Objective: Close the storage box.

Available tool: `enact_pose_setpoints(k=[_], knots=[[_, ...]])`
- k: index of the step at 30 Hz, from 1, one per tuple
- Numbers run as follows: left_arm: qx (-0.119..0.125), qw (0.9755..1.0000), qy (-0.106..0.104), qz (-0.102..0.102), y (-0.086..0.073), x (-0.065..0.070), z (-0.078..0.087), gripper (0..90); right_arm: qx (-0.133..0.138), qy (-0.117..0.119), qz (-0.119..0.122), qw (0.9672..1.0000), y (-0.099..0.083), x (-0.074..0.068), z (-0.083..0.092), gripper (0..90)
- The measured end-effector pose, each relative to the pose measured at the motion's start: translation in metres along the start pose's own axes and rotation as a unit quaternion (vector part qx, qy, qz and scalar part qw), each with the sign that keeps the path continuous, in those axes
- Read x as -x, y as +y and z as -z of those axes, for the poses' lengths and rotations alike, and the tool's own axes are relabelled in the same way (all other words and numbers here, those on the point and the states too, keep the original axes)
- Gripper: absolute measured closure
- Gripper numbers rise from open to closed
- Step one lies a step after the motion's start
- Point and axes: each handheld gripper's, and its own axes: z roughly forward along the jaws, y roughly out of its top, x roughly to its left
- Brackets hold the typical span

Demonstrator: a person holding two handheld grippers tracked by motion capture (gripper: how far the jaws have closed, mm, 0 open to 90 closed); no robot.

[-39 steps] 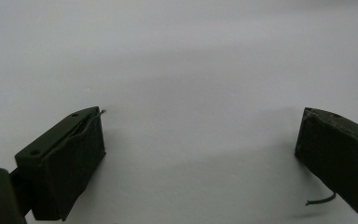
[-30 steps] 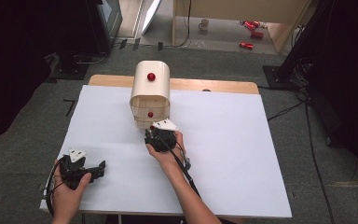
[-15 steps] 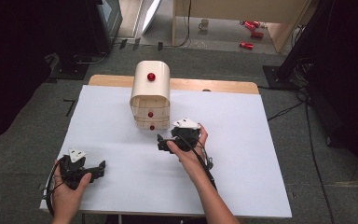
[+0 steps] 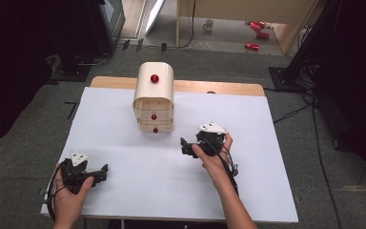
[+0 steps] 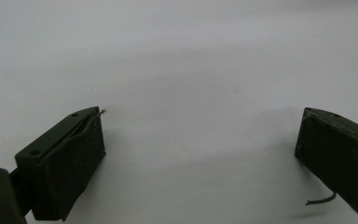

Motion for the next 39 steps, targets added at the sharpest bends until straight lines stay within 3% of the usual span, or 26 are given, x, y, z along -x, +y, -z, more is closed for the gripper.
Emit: enact_pose_setpoints(k=[12,23,39], knots=[[0.0,1.0,0.0,0.0,0.0,0.0,0.0,1.2,-0.005,-0.031,-0.017,0.9994,-0.02,0.044,0.025,0.0],[0.0,1.0,0.0,0.0,0.0,0.0,0.0,1.3,-0.006,-0.066,-0.044,0.9968,-0.043,0.086,0.05,0.0],[0.0,1.0,0.0,0.0,0.0,0.0,0.0,1.2,-0.02,-0.092,-0.063,0.9936,-0.079,0.125,0.079,0.0]])
